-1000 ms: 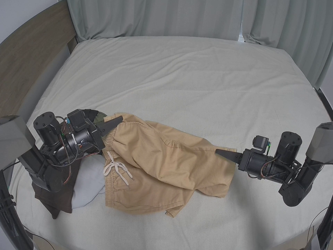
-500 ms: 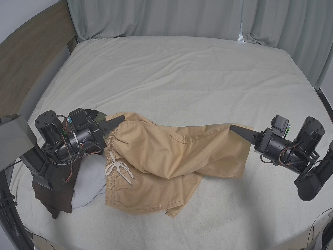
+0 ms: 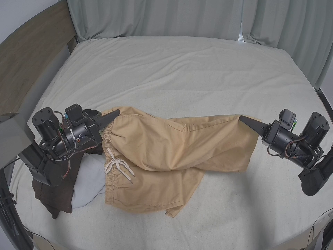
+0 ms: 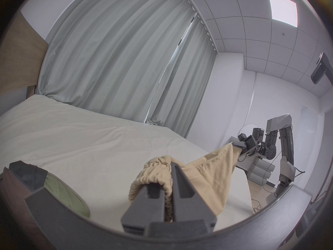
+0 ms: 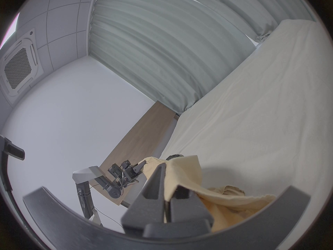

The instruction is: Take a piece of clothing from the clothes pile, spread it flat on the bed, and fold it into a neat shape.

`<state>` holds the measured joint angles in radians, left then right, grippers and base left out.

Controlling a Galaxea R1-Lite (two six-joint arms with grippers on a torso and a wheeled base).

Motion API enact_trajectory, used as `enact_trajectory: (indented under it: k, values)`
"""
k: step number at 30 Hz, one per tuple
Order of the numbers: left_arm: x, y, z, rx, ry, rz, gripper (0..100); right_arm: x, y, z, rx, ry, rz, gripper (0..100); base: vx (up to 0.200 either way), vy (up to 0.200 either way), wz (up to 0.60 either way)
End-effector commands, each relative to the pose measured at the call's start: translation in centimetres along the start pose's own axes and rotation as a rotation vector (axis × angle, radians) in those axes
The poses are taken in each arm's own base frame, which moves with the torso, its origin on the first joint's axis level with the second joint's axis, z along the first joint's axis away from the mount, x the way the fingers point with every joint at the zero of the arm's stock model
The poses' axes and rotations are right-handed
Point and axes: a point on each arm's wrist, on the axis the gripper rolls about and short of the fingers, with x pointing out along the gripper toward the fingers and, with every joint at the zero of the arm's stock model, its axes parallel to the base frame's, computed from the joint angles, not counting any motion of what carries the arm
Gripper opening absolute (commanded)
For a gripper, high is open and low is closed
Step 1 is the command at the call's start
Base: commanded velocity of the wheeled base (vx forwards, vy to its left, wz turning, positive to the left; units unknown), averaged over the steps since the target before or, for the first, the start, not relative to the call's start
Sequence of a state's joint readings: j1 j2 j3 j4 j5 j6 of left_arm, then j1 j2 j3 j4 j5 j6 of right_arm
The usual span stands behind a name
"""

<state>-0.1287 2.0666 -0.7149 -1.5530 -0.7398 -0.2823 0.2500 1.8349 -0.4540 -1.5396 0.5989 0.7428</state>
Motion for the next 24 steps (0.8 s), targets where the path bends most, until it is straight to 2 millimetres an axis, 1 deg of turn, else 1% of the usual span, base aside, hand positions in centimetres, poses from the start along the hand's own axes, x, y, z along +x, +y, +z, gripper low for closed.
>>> enact_trajectory:
  k: [1, 2, 7, 12, 18, 24]
  values:
    - [-0.1, 0.1, 0.2, 0.005, -0.007, 0.004, 0, -0.1, -0.1, 0.2, -0.003, -0.005, -0.004, 0, 0.000, 0.000, 0.00]
    - [-0.1, 0.3, 0.5, 0.013, -0.015, 0.009, 0, -0.4, -0.3, 0.6, -0.009, -0.020, -0.015, 0, 0.000, 0.000, 0.00]
    - [-0.2, 0.5, 0.8, 0.008, -0.022, 0.013, 0, -0.8, -0.6, 1.2, -0.019, -0.034, -0.019, 0, 0.000, 0.000, 0.00]
    - [-0.5, -0.1, 2.0, -0.051, -0.048, 0.007, 0, -1.1, -0.7, 1.6, -0.029, -0.042, -0.022, 0, 0.000, 0.000, 0.00]
    - [-0.7, -0.5, 2.6, -0.048, -0.059, 0.004, 0, -1.3, -0.1, 2.1, -0.043, -0.055, -0.007, 0, 0.000, 0.000, 0.00]
    - [-0.7, -0.5, 2.8, -0.045, -0.062, 0.002, 0, -1.6, 0.5, 2.5, -0.057, -0.069, 0.004, 0, 0.000, 0.000, 0.00]
